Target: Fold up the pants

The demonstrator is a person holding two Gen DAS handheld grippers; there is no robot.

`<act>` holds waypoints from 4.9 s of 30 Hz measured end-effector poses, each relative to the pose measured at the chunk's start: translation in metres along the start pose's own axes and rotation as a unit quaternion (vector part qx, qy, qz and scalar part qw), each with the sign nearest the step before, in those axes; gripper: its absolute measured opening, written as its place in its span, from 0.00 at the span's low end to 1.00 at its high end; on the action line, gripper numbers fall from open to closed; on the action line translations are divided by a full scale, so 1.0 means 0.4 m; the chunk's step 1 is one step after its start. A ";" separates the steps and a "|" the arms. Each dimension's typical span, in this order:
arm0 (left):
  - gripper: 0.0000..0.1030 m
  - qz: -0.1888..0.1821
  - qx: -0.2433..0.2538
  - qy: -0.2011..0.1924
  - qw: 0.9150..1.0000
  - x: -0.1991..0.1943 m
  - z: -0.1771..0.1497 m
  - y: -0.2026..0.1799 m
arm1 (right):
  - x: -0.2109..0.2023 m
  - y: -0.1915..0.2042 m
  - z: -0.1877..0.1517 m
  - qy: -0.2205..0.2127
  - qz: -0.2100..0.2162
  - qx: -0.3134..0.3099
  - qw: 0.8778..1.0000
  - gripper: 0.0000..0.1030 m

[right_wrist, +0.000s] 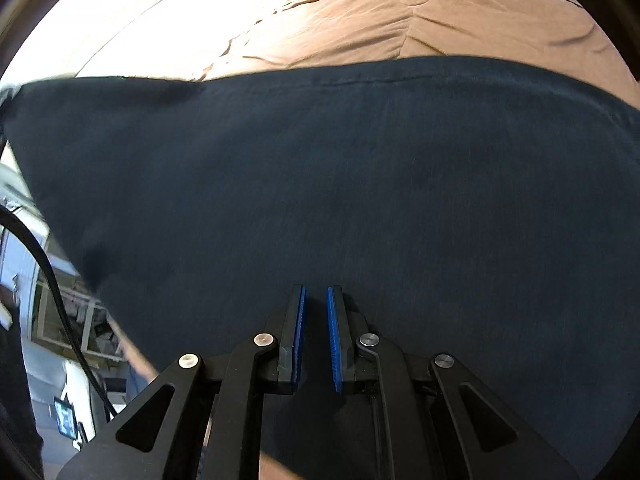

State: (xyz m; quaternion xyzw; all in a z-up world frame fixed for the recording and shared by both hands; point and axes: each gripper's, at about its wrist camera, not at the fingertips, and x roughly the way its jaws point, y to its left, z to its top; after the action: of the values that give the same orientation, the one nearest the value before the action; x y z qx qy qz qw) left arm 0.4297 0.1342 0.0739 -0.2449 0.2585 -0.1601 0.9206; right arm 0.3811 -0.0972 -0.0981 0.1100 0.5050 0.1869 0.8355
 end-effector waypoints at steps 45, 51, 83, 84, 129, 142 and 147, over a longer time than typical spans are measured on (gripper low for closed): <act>0.04 -0.098 0.179 0.103 0.974 0.288 -0.233 -1.000 | -0.586 -0.499 -0.483 -0.285 0.015 0.181 0.941 0.77; 0.04 -0.114 0.185 0.146 0.965 0.394 -0.347 -1.077 | -0.617 -0.537 -0.525 -0.298 0.013 0.216 0.930 0.77; 0.86 -0.201 0.205 0.394 0.873 0.550 -0.914 -1.130 | -0.686 -0.496 -0.535 -0.281 -0.026 0.250 0.926 0.77; 0.86 -0.189 0.208 0.386 0.879 0.545 -0.898 -1.108 | -0.686 -0.489 -0.529 -0.281 -0.027 0.245 0.928 0.77; 0.82 0.022 0.102 0.327 0.939 0.274 -0.773 -0.274 | -0.456 -0.118 -0.226 -0.152 -0.129 -0.035 0.979 0.72; 0.81 0.029 0.087 0.322 0.942 0.236 -0.805 -0.228 | -0.377 -0.051 -0.173 -0.102 -0.218 -0.117 0.964 0.56; 0.81 0.028 0.071 0.308 0.948 0.214 -0.799 -0.212 | -0.349 -0.003 -0.172 -0.082 -0.248 -0.162 0.952 0.48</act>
State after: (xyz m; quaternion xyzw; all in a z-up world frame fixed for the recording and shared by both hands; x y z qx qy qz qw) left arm 0.3081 -0.0897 -0.1536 -0.1104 0.5243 -0.2196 0.8153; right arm 0.2618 -0.1577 -0.0187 -0.1408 0.4089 0.0433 0.9006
